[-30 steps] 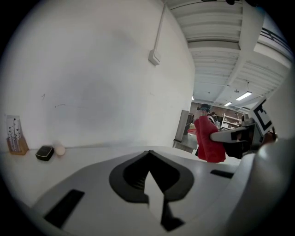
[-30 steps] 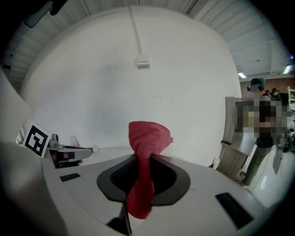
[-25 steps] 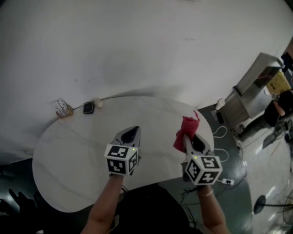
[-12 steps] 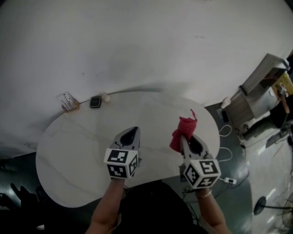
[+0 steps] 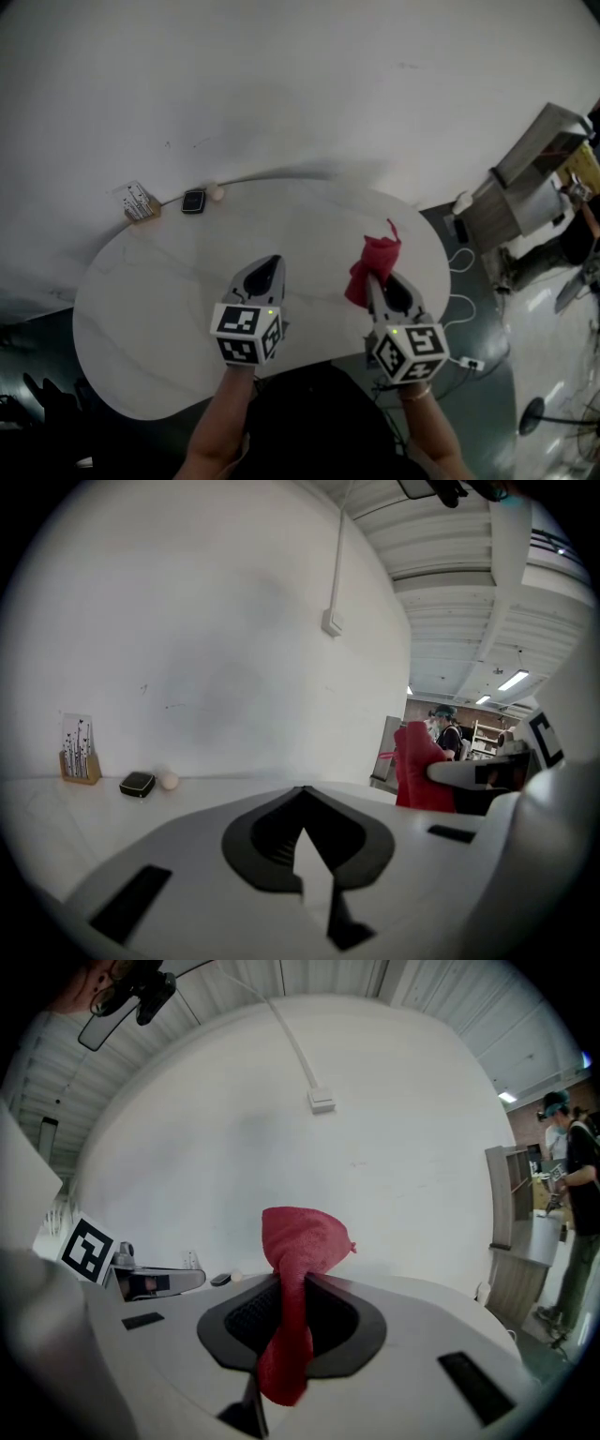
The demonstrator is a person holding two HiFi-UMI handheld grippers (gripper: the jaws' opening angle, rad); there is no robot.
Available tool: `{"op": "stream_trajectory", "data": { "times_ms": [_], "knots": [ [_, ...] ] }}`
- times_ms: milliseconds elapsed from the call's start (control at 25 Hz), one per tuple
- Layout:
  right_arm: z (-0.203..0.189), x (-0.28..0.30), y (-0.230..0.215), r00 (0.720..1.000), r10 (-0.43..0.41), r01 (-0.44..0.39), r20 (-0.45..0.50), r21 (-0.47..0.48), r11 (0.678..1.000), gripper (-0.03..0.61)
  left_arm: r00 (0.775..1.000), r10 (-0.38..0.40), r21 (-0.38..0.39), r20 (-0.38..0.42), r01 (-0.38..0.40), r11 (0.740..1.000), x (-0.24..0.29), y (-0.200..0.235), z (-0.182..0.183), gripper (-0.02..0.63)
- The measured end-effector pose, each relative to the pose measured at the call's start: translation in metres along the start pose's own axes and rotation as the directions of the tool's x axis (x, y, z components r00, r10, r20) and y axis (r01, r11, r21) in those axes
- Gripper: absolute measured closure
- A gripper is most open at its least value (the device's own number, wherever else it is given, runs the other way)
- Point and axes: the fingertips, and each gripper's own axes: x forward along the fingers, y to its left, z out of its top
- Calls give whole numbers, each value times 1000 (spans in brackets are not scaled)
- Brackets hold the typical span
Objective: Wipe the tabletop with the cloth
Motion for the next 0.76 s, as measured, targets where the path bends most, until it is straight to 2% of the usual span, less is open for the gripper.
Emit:
{"op": "stream_trajectory", "data": {
  "times_ms": [760],
  "knots": [
    [-9,-12,-3,1000,3,-3,-9,-6,1000,517,1000,13,-2,-4,-13,1000,-13,-9,-10,612]
  ]
}}
